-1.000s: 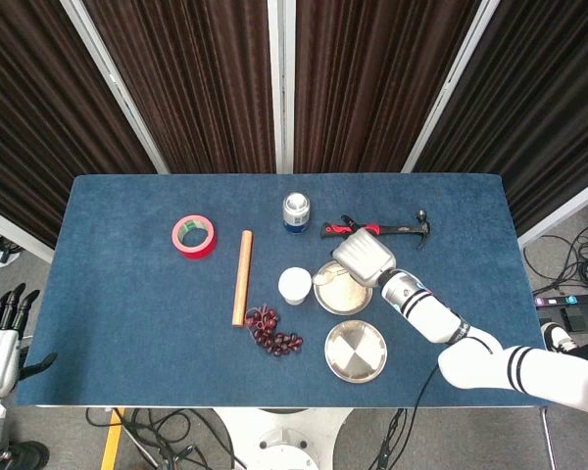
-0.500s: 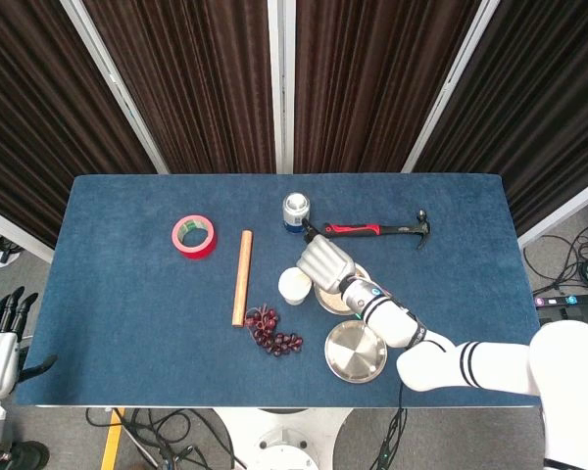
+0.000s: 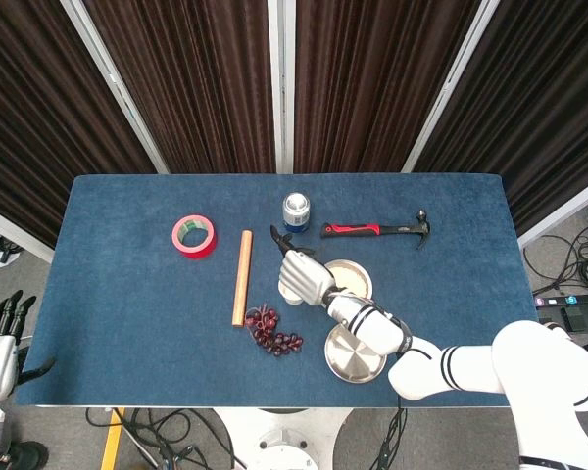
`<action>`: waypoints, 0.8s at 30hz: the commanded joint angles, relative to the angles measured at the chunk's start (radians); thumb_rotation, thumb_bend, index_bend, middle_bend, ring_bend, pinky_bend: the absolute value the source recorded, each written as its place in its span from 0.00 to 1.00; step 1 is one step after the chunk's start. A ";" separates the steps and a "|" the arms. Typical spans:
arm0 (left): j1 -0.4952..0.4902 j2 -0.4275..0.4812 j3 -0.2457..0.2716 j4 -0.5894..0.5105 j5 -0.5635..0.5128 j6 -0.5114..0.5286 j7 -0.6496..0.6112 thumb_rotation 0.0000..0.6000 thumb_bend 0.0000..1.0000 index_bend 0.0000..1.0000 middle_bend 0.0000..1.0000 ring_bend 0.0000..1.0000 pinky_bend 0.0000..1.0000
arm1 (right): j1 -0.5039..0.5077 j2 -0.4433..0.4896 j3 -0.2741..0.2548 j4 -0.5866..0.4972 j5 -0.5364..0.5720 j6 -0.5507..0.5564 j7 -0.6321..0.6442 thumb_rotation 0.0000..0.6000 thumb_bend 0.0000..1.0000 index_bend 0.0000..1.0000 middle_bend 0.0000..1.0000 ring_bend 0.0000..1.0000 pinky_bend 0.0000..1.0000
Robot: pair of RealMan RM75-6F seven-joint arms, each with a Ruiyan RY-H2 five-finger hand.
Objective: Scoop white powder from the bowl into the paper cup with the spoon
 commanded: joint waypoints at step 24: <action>0.007 -0.010 0.000 0.019 0.006 0.007 -0.021 1.00 0.10 0.14 0.10 0.05 0.04 | -0.113 -0.010 0.059 -0.046 -0.033 0.104 -0.097 1.00 0.33 0.64 0.61 0.26 0.00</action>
